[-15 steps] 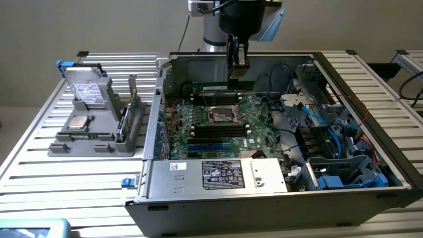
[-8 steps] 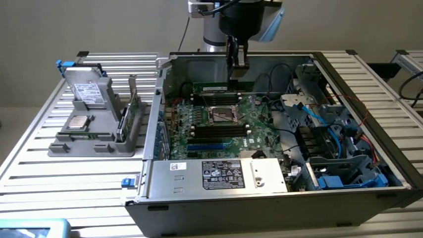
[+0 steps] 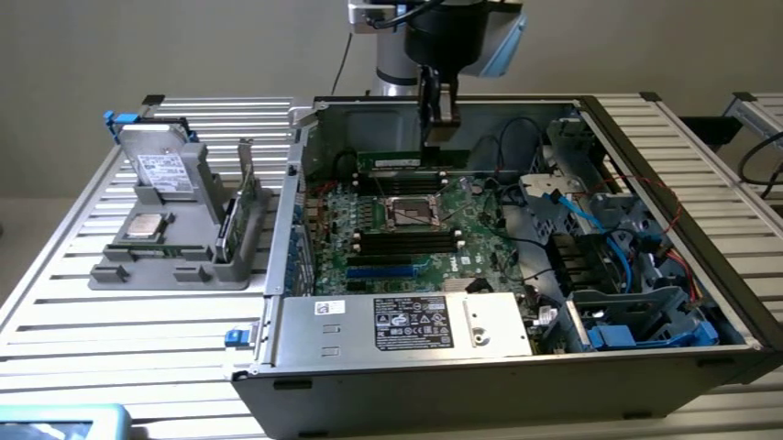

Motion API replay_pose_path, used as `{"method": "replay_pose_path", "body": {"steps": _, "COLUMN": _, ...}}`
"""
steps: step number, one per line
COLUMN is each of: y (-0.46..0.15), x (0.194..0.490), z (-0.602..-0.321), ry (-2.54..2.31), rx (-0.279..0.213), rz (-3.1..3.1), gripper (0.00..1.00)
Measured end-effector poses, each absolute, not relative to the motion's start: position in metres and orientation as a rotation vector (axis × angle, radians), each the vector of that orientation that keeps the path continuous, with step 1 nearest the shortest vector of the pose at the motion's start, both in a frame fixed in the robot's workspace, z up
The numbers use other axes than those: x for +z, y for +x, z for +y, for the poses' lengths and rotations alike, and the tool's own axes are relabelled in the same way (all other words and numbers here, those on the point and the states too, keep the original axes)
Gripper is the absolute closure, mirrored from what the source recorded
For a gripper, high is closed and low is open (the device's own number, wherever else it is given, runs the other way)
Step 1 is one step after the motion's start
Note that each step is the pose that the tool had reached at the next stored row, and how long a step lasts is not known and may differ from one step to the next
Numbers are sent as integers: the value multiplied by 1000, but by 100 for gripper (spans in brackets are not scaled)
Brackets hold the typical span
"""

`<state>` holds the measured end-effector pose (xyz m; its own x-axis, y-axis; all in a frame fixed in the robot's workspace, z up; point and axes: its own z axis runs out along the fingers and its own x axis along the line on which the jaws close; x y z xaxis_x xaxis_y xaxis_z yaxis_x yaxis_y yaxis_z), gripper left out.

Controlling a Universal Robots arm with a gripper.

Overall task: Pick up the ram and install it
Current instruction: 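Insert the ram into the slot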

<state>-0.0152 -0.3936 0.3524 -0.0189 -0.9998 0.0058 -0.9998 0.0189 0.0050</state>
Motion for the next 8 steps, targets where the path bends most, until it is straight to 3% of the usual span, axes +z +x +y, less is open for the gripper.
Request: {"method": "replay_pose_path", "body": {"steps": 8, "y": -14, "x": 347, "z": -390, "ry": 2186, "rx": 9, "rz": -2238, "gripper": 87}}
